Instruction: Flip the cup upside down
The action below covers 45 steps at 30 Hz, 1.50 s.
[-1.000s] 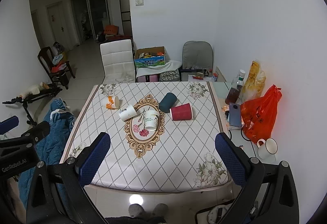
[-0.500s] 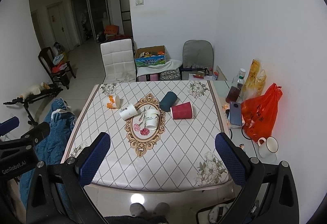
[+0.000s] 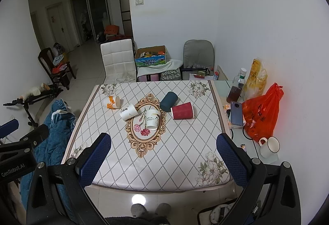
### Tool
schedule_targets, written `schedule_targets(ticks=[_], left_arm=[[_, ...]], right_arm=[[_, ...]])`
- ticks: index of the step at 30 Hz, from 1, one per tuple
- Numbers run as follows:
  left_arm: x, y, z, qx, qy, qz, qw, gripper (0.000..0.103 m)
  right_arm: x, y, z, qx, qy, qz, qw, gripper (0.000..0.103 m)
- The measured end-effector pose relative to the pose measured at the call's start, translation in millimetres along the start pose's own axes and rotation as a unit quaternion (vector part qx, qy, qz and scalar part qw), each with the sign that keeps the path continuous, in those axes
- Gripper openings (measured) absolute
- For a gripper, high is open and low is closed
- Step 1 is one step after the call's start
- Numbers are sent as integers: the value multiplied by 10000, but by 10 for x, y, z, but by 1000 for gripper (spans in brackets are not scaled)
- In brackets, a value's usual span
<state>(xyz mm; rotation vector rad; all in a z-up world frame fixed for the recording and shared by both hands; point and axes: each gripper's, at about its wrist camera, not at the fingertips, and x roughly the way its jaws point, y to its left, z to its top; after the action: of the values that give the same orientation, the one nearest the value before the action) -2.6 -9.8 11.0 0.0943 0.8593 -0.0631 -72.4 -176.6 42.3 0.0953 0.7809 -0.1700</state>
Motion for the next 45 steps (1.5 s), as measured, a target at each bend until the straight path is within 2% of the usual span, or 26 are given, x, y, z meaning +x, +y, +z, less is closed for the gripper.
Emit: schedule_targets(ticks=[24, 34, 39, 45], left_arm=[[-16, -18, -4, -10, 0, -16, 10000, 103], [-32, -139, 18, -40, 82, -33, 10000, 103], [166, -157, -17, -64, 198, 20, 9998, 103], [479, -293, -58, -35, 446, 166, 9989, 103]], right_arm=[[-42, -63, 27, 14, 7, 14, 10000, 103], [-19, -135, 49, 7, 45, 64, 10000, 103], [138, -185, 56, 8, 170, 61, 9998, 103], [542, -359, -16, 131, 532, -46, 9985, 103]])
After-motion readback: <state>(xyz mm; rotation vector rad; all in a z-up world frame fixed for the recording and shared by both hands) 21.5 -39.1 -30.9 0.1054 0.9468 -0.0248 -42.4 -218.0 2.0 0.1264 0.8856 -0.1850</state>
